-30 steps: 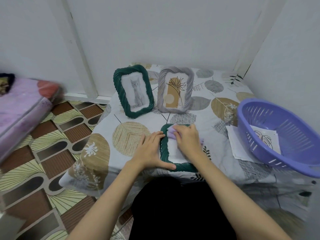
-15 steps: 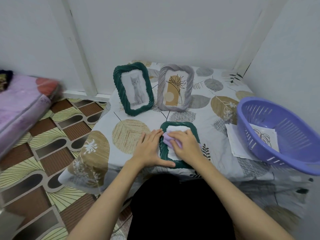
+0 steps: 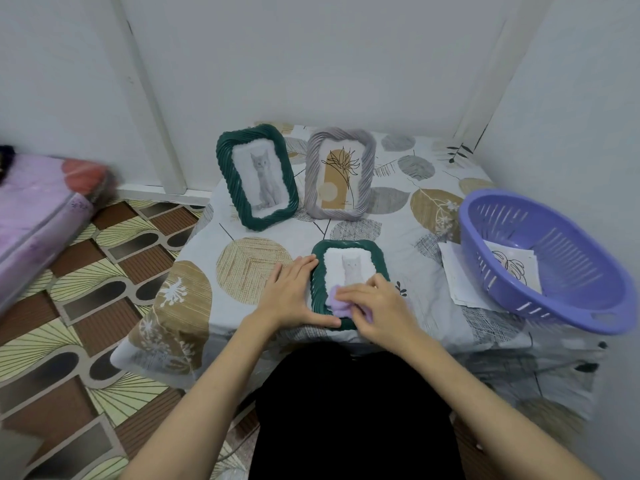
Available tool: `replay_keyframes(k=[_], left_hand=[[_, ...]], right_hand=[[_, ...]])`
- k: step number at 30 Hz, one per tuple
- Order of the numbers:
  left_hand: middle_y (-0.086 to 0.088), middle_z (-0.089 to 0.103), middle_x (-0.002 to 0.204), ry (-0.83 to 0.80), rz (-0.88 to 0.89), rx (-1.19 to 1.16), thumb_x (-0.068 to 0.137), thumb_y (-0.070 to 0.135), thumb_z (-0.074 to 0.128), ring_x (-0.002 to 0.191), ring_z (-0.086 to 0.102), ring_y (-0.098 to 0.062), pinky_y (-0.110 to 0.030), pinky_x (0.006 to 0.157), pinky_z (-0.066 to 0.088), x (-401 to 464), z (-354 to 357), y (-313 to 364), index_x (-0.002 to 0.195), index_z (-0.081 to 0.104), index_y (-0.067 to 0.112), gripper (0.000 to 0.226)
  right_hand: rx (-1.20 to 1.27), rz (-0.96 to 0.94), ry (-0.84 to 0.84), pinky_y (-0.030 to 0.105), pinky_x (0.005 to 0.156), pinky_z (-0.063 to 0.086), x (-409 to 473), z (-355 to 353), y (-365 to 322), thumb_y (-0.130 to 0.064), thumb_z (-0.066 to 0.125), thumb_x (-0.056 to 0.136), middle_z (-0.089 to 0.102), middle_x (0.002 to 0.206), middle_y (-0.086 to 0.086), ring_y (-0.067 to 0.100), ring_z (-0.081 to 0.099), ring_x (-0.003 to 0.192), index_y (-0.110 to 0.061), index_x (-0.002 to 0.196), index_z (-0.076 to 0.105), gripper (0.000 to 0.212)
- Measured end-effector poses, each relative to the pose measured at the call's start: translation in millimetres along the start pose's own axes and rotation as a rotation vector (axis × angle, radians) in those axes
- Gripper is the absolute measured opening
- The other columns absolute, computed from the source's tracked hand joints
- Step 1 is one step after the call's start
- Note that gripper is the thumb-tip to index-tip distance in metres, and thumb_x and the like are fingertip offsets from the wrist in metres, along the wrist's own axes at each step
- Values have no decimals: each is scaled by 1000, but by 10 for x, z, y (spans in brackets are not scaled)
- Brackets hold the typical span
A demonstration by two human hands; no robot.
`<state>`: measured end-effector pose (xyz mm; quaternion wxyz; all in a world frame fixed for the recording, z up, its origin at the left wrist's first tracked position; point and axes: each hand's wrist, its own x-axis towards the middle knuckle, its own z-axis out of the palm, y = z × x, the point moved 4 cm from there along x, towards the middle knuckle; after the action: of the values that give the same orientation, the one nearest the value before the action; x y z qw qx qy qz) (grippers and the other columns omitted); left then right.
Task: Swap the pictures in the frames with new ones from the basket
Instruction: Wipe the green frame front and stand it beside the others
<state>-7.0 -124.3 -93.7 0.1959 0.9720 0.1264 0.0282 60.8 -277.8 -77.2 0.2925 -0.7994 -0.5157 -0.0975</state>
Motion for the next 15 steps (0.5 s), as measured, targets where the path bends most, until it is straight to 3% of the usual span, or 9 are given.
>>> replay_keyframes(k=[5, 11, 15], left_hand=[[10, 11, 155, -15, 2, 2, 20, 103, 13, 143, 7, -7, -40, 117, -4, -6, -14, -1, 147, 13, 19, 152], [9, 10, 155, -25, 13, -15, 18, 102, 15, 143, 6, -8, -40, 116, -5, -7, -20, -12, 147, 13, 19, 154], [10, 10, 155, -40, 15, -12, 20, 103, 17, 143, 7, -8, -41, 116, -5, 5, -11, -23, 147, 12, 20, 152]], right_hand=[[-76, 219, -5, 44, 66, 49, 281, -34, 214, -5, 56, 70, 72, 99, -8, 21, 39, 70, -20, 90, 73, 30], [15, 14, -109, 31, 64, 43, -64, -8, -40, -8, 56, 72, 70, 102, -14, 19, 44, 69, -23, 97, 70, 32], [-75, 23, -106, 37, 62, 48, -172, -309, 270, -21, 41, 73, 70, 99, -15, 18, 45, 69, -24, 93, 70, 35]])
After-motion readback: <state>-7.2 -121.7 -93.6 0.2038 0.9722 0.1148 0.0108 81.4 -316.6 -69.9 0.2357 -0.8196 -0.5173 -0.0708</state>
